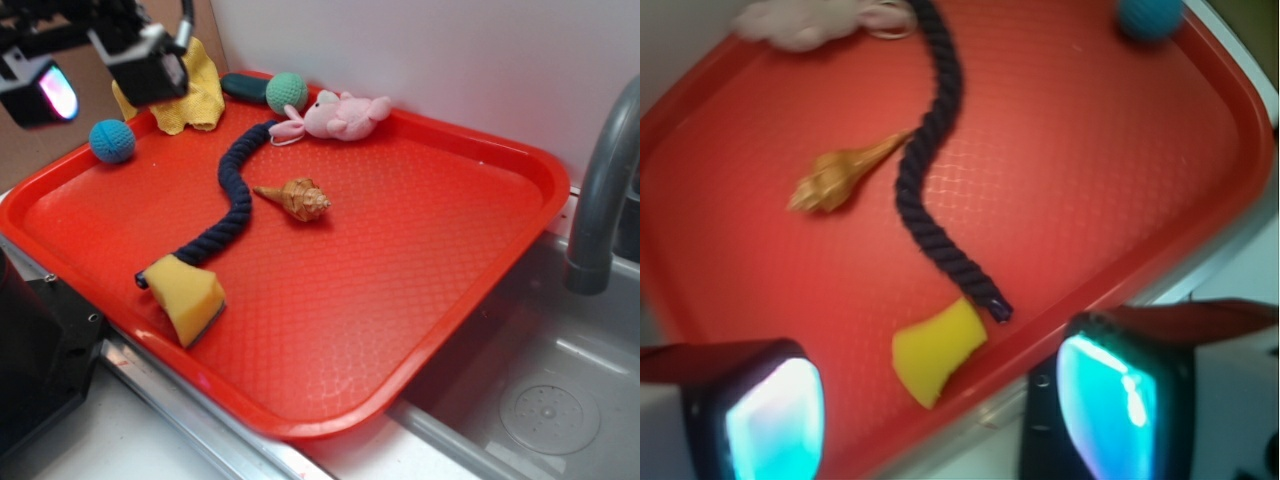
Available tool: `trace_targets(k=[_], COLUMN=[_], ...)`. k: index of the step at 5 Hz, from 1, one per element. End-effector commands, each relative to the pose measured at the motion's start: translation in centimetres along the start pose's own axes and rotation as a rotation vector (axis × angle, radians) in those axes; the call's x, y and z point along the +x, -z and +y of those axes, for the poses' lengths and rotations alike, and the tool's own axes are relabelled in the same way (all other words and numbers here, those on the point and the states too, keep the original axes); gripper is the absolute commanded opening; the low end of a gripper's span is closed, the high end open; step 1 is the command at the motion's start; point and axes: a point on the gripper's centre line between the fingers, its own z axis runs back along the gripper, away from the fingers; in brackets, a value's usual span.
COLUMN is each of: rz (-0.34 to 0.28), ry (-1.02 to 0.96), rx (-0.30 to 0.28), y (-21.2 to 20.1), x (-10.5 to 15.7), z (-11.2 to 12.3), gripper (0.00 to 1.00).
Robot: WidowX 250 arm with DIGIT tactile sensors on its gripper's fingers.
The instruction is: Grab the green sponge.
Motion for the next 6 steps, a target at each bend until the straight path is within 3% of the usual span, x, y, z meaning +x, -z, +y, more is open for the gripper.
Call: trace_targets(k=[1, 3, 6], rz=[0.049, 0.053, 0.171], ry=[-0.08, -0.047, -0.046], rx=[0.071, 0.091, 0.136], y=[3.6, 7.8, 12.8], x=[-1.1, -1.2, -2.2], z=[-0.8, -0.1, -0.4], gripper=[1.0, 1.0, 1.0])
